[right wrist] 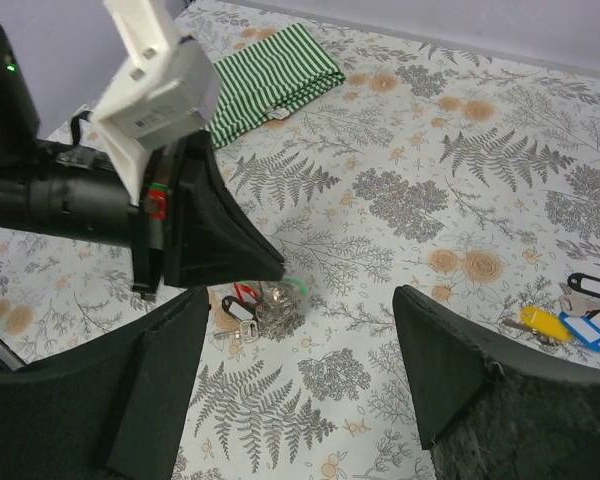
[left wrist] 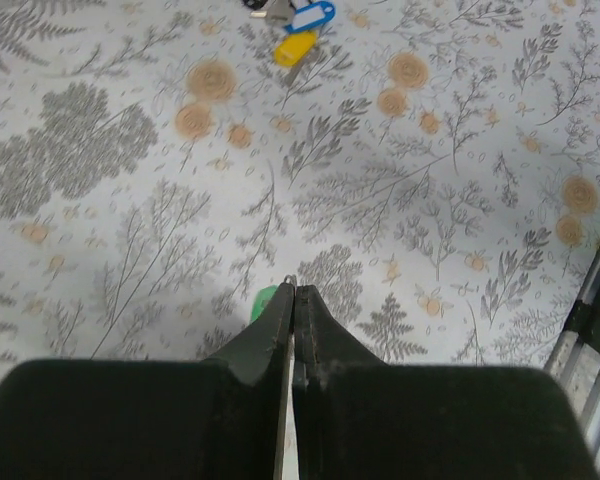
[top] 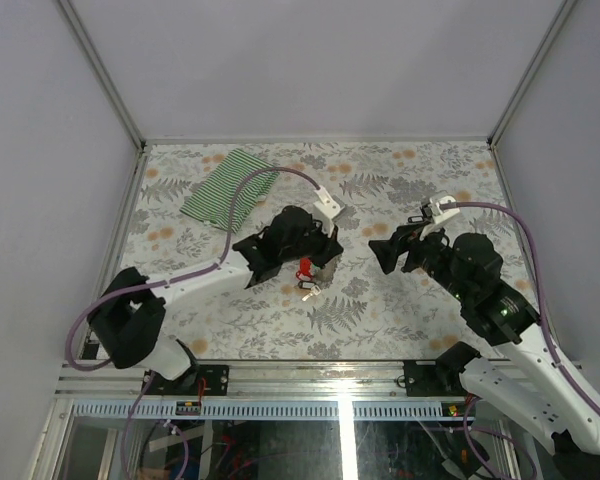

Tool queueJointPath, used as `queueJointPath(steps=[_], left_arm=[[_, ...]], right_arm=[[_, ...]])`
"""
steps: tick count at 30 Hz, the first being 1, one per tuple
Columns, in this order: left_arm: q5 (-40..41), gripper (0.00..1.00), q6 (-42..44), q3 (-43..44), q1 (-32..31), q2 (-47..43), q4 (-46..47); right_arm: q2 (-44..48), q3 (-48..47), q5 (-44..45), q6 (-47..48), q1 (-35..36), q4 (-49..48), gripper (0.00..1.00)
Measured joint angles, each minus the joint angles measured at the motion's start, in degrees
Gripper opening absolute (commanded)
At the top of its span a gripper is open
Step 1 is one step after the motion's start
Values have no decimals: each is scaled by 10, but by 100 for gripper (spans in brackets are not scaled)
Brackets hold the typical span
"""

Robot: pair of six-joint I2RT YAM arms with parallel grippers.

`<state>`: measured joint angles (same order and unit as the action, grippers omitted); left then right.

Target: Put the keys on the keyring

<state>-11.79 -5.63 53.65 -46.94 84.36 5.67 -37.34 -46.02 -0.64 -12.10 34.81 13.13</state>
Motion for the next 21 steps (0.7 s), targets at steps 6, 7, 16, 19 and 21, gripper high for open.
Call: queueJointPath(steps=[6, 7, 16, 19, 21], left_arm=[[4, 6, 3, 61, -41, 96, 43], [4, 6, 3, 67, -46, 110, 49], [-2, 7, 0, 78, -59, 218, 37], [-3, 16, 0, 90, -59, 228, 36], [-7, 26, -1, 94, -58, 227, 43]], right_arm=[[13, 0, 16, -4, 0, 12, 81], [15, 0, 17, -5, 0, 14, 81], [46, 3, 43, -14, 0, 21, 81], [57, 3, 53, -18, 0, 26, 82], [60, 5, 63, -21, 0, 29, 84]])
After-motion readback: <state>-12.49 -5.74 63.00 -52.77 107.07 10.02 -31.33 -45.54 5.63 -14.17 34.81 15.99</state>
